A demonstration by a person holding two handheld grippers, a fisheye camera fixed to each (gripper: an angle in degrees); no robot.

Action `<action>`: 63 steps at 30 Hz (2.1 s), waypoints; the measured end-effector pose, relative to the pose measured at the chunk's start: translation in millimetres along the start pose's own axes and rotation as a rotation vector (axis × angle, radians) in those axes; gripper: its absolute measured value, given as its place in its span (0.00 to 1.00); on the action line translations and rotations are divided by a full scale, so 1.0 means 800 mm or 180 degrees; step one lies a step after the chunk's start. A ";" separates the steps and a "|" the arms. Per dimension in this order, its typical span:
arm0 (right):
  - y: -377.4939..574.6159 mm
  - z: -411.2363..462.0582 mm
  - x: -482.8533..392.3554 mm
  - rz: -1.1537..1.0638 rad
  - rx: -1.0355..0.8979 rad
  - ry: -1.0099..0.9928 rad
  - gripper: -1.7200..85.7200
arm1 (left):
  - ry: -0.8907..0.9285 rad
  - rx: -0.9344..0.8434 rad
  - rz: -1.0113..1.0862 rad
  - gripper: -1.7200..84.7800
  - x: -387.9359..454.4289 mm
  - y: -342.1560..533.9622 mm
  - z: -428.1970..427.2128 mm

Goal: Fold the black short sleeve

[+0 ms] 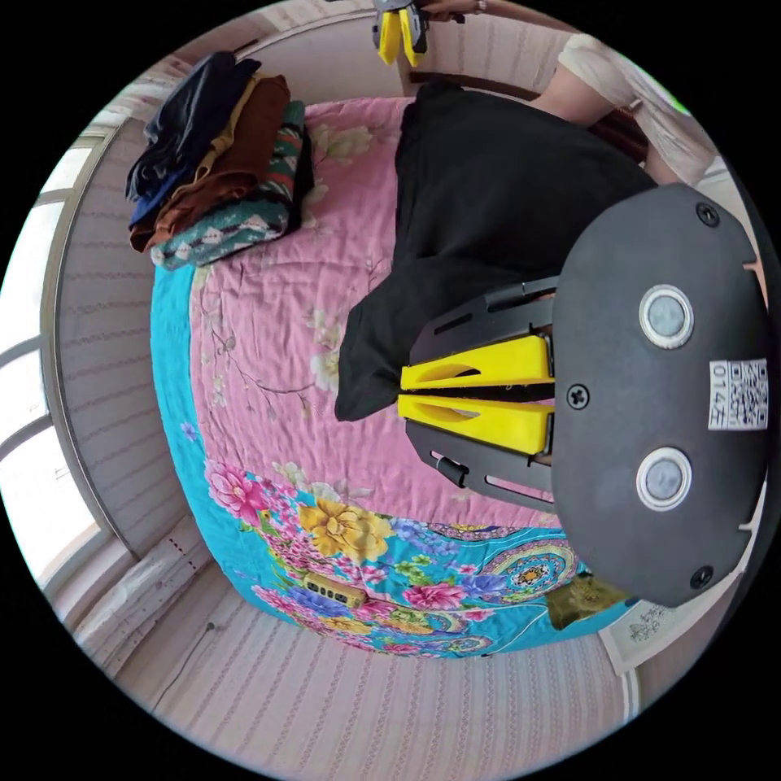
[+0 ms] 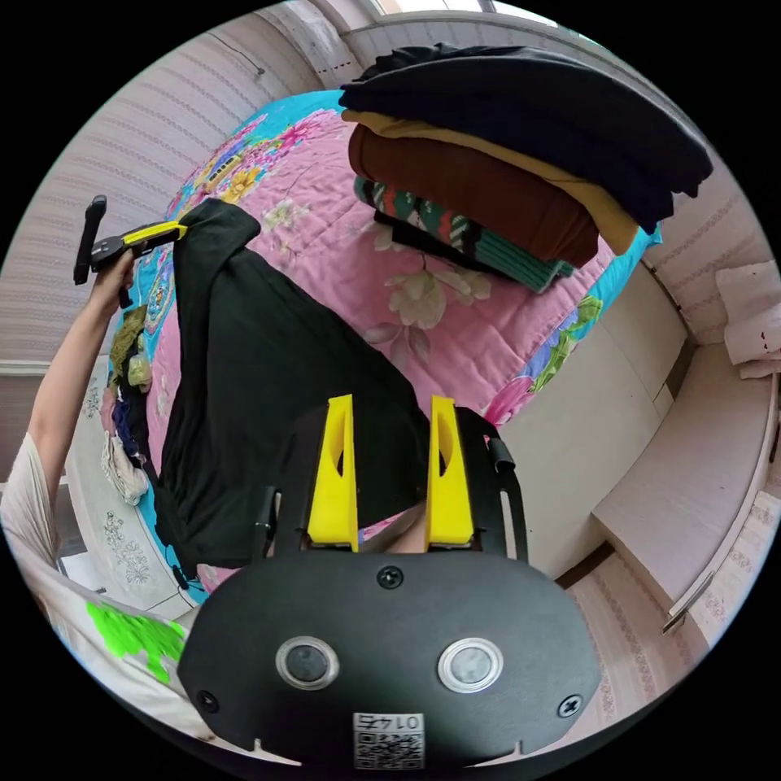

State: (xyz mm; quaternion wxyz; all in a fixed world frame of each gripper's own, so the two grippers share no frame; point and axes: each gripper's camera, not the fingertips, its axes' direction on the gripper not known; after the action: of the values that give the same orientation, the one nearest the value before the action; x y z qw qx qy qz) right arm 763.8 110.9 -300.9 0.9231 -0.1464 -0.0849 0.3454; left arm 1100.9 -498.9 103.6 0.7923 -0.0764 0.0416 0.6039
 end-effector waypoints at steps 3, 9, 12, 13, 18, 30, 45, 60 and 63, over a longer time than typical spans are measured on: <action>0.021 0.013 0.036 0.0251 0.0120 -0.0367 0.09 | -0.0026 -0.0040 0.0041 0.01 0.000 0.003 0.014; 0.071 0.067 0.108 0.0974 -0.0223 -0.0762 0.12 | -0.0029 -0.0095 0.0104 0.01 -0.004 0.005 0.027; 0.070 0.089 0.113 0.0933 -0.0298 -0.0842 0.09 | 0.0091 -0.0153 0.0066 0.01 -0.017 0.006 0.034; 0.067 0.092 0.111 0.0851 -0.0296 -0.0783 0.05 | 0.0103 -0.0172 0.0060 0.01 -0.020 0.006 0.035; 0.059 0.091 0.107 0.0695 -0.0310 -0.0537 0.03 | -0.0501 -0.0406 -0.0135 0.01 -0.072 0.004 0.054; 0.039 0.064 0.068 0.0333 -0.0428 -0.0300 0.03 | -0.0666 -0.0194 -0.1627 0.01 -0.223 0.124 0.041; -0.017 0.050 -0.070 -0.0546 -0.0399 -0.0415 0.03 | 0.0147 0.0714 -0.1439 0.12 -0.312 0.329 -0.010; -0.112 0.073 -0.252 -0.1433 -0.0507 -0.0638 0.14 | 0.0240 -0.0444 -0.0945 0.04 -0.225 0.630 0.133; -0.065 0.068 -0.170 -0.0547 -0.0391 -0.0412 0.17 | 0.0667 -0.0478 -0.0982 0.08 -0.243 0.637 0.164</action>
State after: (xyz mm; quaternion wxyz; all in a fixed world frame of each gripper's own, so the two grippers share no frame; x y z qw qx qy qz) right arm 680.1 -4.7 -240.0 0.9312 -0.1722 -0.1775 0.2679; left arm 554.7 -529.1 227.2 0.8589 -0.2032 0.0665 0.4654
